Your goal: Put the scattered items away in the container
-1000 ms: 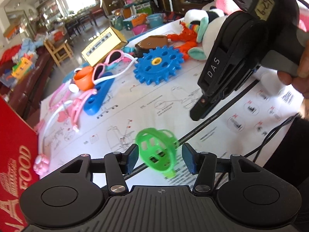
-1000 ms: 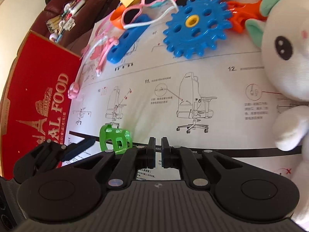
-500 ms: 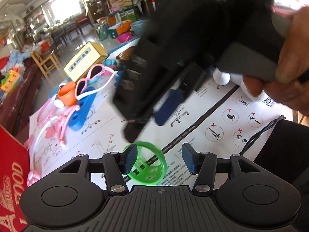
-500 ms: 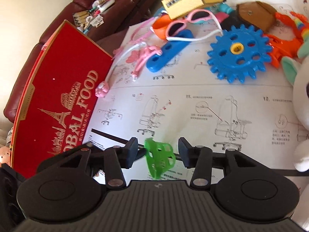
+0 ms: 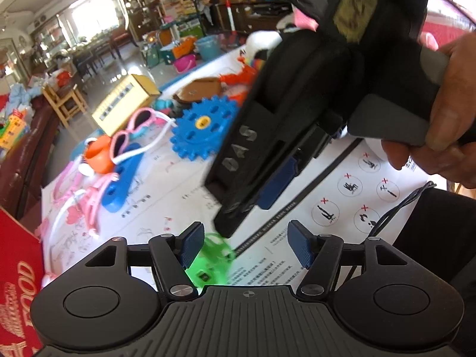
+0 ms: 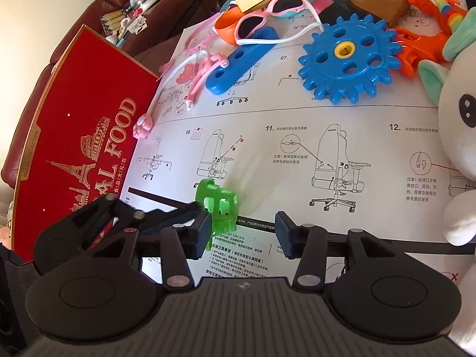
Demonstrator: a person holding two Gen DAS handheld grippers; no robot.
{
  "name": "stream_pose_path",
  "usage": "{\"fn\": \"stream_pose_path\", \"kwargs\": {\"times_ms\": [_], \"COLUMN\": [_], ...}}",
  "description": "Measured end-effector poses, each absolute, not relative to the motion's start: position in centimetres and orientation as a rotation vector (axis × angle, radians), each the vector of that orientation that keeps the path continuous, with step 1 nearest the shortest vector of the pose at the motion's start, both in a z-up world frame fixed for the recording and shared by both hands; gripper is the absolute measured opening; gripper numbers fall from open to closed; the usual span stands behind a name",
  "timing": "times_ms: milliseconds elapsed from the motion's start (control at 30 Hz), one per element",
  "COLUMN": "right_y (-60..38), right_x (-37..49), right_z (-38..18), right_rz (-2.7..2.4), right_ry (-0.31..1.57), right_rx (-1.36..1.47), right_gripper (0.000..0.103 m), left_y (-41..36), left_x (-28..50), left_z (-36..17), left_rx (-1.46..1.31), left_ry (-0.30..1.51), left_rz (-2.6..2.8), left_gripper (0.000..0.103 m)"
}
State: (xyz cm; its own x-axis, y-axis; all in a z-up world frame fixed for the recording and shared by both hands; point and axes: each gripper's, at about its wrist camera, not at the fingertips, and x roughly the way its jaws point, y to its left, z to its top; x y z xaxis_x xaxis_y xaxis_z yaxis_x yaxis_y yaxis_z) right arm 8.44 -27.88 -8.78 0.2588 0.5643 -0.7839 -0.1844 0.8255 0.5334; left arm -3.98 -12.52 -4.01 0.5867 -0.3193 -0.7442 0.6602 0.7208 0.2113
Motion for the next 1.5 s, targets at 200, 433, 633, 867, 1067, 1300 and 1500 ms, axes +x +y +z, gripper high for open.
{"fn": "stream_pose_path", "kwargs": {"times_ms": [200,433,633,867,1067,1300,1500], "right_y": [-27.1,-24.1,-22.9,-26.5,-27.1,-27.7,-27.7], "right_x": [8.9,9.2,9.7,9.8,9.8,9.7,9.0], "right_z": [-7.6,-7.6,-8.9,-9.8,-10.4,-10.7,-10.6], "right_rz": [0.549,0.59,0.524,0.417,0.411,0.421,0.449], "right_ry": [1.187,1.203,1.23,1.244,1.245,1.236,1.208], "right_rx": [0.36,0.284,0.203,0.286,0.318,0.355,0.341], "right_gripper": [0.055,0.058,0.058,0.06,0.06,0.052,0.052], "left_y": [-8.7,-4.4,-4.1,-6.2,-8.1,-8.8,-9.3], "left_x": [-4.1,-3.0,-2.0,-0.8,-0.3,0.6,1.5], "left_z": [-1.7,-1.8,-4.1,-5.3,-5.3,-5.6,-6.5], "left_rx": [0.418,0.298,0.319,0.316,0.315,0.302,0.305], "left_ry": [0.722,0.773,0.836,0.864,0.889,0.946,1.019], "left_rz": [-0.526,-0.419,-0.361,-0.402,-0.43,-0.402,-0.387], "left_gripper": [0.078,0.08,0.078,0.074,0.068,0.064,0.045]}}
